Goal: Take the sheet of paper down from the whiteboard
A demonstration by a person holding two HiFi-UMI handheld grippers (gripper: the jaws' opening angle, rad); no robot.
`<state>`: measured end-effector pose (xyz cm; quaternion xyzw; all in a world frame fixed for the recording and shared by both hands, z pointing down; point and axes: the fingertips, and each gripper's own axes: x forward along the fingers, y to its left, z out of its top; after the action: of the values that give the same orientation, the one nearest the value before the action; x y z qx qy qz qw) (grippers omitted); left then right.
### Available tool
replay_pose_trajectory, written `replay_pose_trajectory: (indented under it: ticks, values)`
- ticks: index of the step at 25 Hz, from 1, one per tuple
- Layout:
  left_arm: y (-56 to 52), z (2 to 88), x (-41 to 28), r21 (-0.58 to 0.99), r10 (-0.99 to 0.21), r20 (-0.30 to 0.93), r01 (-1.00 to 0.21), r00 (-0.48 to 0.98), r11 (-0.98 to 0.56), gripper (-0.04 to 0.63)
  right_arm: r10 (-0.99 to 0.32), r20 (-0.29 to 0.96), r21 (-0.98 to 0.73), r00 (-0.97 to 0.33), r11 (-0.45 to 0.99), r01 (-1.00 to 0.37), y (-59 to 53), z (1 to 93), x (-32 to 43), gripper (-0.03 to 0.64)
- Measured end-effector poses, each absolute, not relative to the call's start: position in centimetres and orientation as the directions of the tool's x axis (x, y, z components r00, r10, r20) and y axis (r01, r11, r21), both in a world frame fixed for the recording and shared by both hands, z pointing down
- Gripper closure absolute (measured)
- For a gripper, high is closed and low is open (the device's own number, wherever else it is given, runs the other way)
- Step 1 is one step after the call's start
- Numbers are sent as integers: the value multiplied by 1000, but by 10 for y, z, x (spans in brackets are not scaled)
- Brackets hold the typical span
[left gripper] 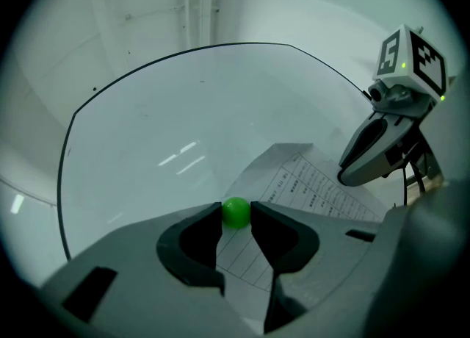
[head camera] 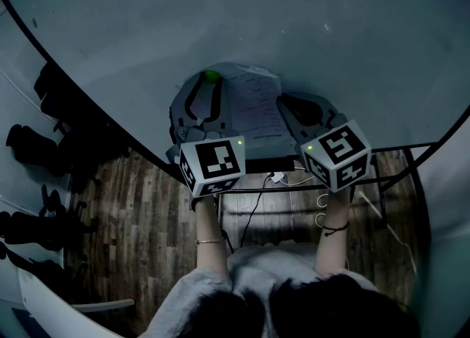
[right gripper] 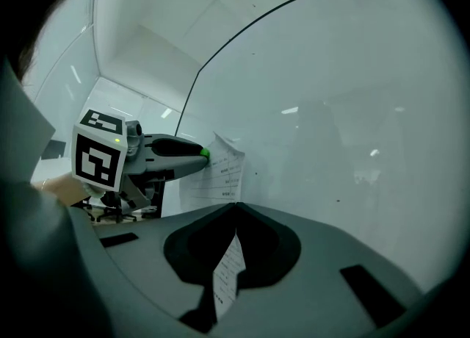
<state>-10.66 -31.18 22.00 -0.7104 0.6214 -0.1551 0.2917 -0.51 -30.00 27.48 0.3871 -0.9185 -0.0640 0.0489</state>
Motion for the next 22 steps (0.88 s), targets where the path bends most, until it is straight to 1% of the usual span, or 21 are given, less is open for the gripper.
replay_pose_trajectory:
  ticks: [5,15,22]
  values:
    - [-312,219,-107,-600,-970,-151,-798,189,-62,483,-728,50,138,-683,683,-717,-303,273,-1,615]
    - [-312,217,-109,-596,-969,-162,-801,184,-52,483,-709,68,85,-702,705,-704,-303,275,0,617]
    - [-312,215,-110,-600,-970,-161,-799,184,-52,483,-708,100,71,-699,706,-705,-304,279,2,617]
